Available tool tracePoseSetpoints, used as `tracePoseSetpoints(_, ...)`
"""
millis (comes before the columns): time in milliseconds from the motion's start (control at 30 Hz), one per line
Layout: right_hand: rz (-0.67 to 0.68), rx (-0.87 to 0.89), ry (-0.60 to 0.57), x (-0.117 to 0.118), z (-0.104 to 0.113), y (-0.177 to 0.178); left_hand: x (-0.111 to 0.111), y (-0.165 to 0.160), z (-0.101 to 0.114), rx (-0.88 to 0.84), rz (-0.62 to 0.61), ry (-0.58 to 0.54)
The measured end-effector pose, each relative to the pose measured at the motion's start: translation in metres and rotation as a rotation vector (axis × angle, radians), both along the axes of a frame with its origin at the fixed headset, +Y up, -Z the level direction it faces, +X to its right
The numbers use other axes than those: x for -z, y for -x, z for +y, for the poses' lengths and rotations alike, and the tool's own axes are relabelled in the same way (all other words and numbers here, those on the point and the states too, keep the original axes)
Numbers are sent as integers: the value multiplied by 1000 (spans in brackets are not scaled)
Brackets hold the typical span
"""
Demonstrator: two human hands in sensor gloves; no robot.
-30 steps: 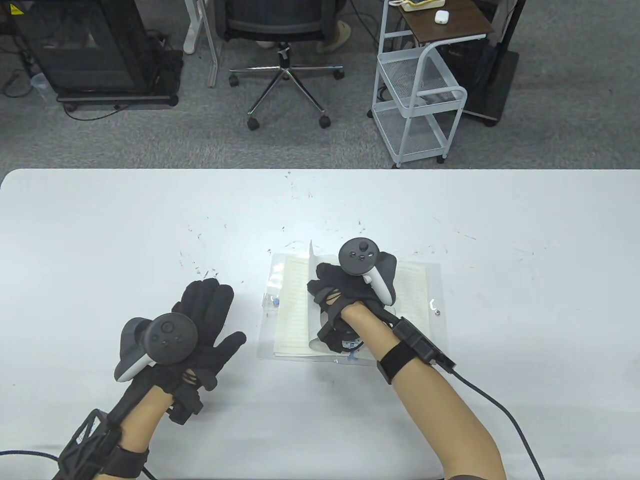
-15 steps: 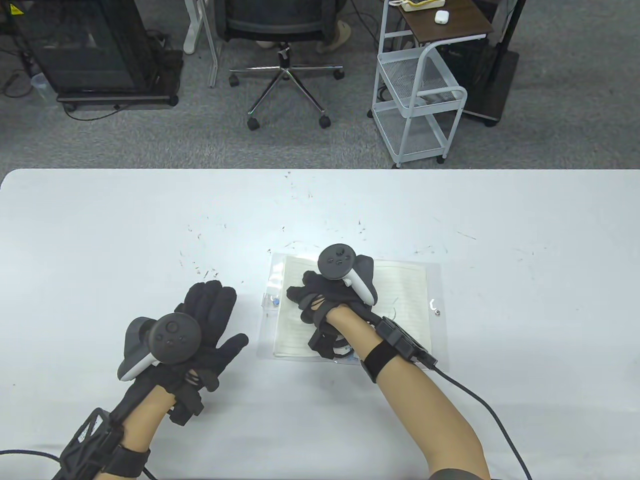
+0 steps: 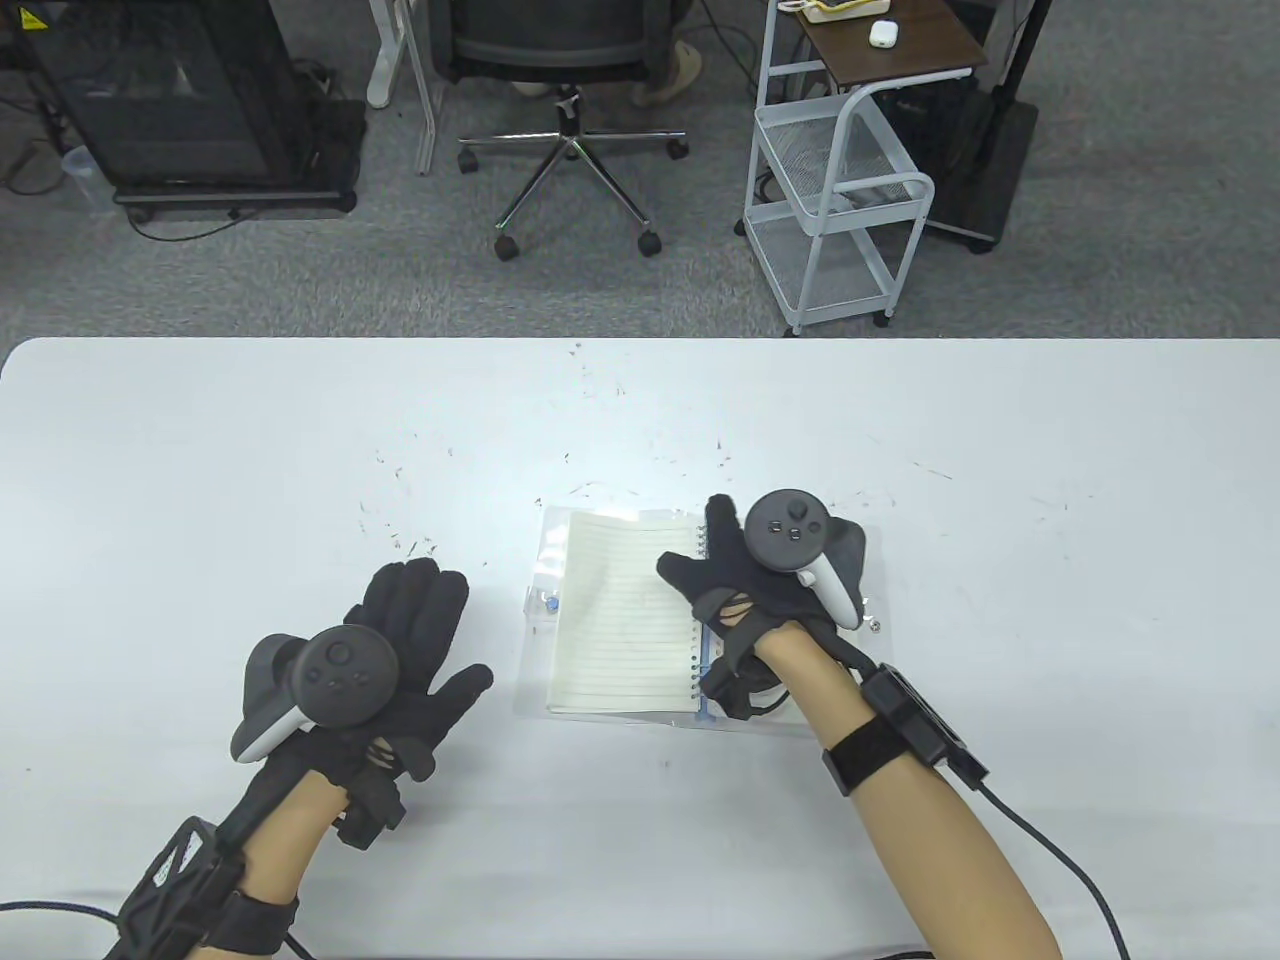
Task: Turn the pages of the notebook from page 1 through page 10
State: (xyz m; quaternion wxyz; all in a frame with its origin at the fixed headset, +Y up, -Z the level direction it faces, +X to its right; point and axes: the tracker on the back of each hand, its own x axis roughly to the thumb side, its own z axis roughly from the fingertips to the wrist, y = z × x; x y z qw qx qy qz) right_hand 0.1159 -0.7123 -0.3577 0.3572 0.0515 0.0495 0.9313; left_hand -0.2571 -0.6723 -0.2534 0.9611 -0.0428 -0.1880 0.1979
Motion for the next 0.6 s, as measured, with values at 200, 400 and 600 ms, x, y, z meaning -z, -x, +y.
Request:
tracePoseSetpoints(200, -30, -241, -20, -7, -14, -55, 0, -1, -2, 9, 0, 7)
tracePoseSetpoints(400, 128, -423, 155, 2, -43, -68, 0, -1, -2, 11, 7, 13)
tracePoseSetpoints(600, 183, -495, 202, 17, -65, -65, 0, -2, -2, 17, 1, 16)
